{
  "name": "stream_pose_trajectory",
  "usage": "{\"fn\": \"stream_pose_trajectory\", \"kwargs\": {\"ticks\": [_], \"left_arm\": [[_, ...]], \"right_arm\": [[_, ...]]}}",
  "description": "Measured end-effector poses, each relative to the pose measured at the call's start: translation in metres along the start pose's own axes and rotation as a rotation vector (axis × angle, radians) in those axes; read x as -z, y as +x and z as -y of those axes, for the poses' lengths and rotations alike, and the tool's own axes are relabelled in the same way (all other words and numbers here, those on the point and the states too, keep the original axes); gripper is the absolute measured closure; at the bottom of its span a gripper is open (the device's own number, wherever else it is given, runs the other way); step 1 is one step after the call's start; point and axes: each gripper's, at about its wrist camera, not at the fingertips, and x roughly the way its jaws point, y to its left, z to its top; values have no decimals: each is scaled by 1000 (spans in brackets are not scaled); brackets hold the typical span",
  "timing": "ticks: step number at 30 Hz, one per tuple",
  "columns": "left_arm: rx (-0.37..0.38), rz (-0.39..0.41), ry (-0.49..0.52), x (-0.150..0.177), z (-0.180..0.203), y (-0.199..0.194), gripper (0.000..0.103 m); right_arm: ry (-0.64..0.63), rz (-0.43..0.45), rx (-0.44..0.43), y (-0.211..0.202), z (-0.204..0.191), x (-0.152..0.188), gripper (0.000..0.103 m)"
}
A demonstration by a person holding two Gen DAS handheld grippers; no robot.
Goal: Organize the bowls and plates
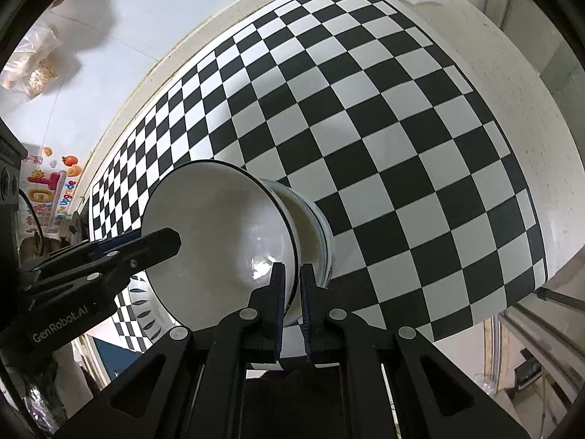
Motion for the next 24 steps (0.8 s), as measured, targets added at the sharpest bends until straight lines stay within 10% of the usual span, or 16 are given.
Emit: {"fn": "stream_pose_trajectory", "kwargs": {"ticks": [24], "left_arm": [[-18, -38, 13, 5, 2, 19, 80]], "right_arm": [[11, -31, 34, 9, 4, -2, 93]]}}
